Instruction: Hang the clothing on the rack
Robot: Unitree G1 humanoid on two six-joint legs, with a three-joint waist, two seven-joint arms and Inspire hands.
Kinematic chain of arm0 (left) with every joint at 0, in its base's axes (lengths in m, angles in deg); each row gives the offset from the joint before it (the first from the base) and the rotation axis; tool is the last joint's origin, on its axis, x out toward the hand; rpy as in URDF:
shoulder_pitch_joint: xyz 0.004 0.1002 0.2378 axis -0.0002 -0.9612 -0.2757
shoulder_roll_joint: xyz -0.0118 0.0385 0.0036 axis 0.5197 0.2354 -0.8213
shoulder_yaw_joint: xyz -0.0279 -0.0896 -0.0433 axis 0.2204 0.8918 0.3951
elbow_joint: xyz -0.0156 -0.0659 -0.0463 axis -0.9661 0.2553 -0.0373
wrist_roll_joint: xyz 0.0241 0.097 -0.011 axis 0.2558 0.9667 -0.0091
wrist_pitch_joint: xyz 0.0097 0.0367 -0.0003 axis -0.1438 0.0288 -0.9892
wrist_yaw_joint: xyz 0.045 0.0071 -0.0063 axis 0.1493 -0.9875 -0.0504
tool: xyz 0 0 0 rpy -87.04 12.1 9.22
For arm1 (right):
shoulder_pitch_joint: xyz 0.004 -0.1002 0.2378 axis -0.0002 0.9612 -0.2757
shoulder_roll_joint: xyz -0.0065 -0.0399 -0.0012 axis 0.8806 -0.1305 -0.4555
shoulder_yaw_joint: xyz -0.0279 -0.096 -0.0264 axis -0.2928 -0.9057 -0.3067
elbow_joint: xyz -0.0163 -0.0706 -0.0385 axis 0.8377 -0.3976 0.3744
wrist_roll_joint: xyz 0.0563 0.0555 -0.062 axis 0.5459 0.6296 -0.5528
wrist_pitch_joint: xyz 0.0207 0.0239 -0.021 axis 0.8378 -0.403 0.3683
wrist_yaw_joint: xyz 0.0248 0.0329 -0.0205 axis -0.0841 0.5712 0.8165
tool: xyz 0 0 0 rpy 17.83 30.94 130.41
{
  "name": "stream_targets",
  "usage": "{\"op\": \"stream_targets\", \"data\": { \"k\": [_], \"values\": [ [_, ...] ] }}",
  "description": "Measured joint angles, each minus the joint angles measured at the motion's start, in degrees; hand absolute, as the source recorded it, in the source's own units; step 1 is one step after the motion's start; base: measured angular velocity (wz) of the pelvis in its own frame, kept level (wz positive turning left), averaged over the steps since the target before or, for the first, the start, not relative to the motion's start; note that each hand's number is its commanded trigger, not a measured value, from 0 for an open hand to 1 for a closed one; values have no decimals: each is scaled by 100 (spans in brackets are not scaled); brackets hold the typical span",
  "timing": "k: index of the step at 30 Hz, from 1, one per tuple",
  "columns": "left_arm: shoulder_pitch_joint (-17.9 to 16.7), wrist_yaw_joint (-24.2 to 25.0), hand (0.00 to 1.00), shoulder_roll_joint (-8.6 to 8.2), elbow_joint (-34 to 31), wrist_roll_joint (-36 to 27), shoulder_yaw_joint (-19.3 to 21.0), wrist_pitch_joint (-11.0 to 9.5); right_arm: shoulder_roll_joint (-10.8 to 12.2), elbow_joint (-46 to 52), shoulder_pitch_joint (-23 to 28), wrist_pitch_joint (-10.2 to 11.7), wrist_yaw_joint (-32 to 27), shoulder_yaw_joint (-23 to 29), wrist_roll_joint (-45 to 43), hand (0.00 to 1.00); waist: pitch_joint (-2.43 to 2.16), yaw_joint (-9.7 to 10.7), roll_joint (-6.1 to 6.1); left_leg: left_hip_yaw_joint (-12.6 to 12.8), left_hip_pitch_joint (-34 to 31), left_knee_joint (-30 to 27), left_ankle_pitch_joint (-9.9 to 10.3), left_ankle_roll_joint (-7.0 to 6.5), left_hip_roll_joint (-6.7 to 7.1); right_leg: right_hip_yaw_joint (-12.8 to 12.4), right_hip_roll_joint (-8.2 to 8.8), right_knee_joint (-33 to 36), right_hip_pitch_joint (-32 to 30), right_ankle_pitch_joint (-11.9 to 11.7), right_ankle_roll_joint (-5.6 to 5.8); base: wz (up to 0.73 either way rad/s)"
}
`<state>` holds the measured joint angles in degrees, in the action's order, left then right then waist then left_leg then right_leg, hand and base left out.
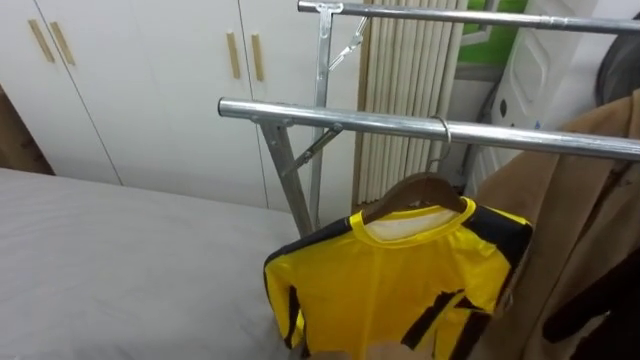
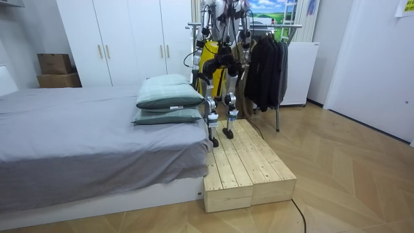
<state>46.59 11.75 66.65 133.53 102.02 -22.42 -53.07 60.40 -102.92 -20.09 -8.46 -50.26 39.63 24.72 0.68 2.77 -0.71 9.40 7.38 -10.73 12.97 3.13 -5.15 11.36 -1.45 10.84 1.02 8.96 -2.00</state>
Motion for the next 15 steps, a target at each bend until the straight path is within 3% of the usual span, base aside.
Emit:
{"op": "stream_targets", "data": {
  "k": [3,9,15],
  "values": [
    [73,11,0,-1,-7,-63,-1,-181,0,3,-2,2,81,-1,-10,0,-18,5,18,-1,14,41,17,26,-21,-26,-33,6,4,5,-8,-6],
    [121,10,0,-6,-21,-334,-180,-291,0,1,-7,-2,125,-26,-9,0,-64,-12,28,35,41,-4,19,29,-36,-115,-60,-2,17,-8,-28,-8],
    [125,7,0,-2,-18,-453,-223,-294,-2,0,-26,-1,126,-20,-139,0,-52,-9,3,111,91,-14,18,29,-39,-161,-67,3,14,-5,-32,-6]
  ]
}}
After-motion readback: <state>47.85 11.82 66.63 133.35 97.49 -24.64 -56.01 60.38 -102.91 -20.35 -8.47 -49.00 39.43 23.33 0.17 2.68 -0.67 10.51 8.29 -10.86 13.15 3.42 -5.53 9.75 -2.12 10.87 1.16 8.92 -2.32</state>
